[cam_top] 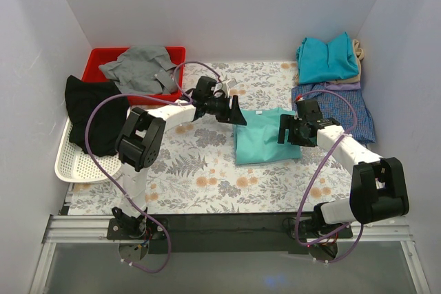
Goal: Fold and stack the t-shirts
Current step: Fold the tshirt
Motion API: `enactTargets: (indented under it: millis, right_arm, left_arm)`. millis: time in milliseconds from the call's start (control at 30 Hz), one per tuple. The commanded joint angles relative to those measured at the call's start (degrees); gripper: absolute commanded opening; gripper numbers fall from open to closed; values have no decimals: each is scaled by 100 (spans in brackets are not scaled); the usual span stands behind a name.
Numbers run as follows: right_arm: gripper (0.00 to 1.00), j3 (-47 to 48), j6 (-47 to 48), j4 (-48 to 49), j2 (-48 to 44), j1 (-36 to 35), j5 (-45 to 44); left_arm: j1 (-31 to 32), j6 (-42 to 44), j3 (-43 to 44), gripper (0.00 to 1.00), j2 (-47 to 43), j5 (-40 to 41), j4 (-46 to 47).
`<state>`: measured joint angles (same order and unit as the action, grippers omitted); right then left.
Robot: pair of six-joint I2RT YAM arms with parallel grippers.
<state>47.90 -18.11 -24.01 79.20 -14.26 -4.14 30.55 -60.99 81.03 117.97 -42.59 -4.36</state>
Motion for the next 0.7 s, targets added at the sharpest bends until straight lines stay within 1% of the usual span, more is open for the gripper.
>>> enactTargets:
  millis: [0,533,567,667]
  right_arm:
    - [90,0,-26,19,-63,20,-8]
    - [90,35,0,37,-45,29,98]
    - [90,35,9,45,-36,29,106]
    - [90,44,9,37,-19,29,107]
  left_arm:
    - [13,140,-88,50,-108,-57,-127]
    - [4,325,-202,51,147,-162,-170]
    - [13,333,-176,49,191,-188,-197]
    - [13,342,-149,28,200,-153,-232]
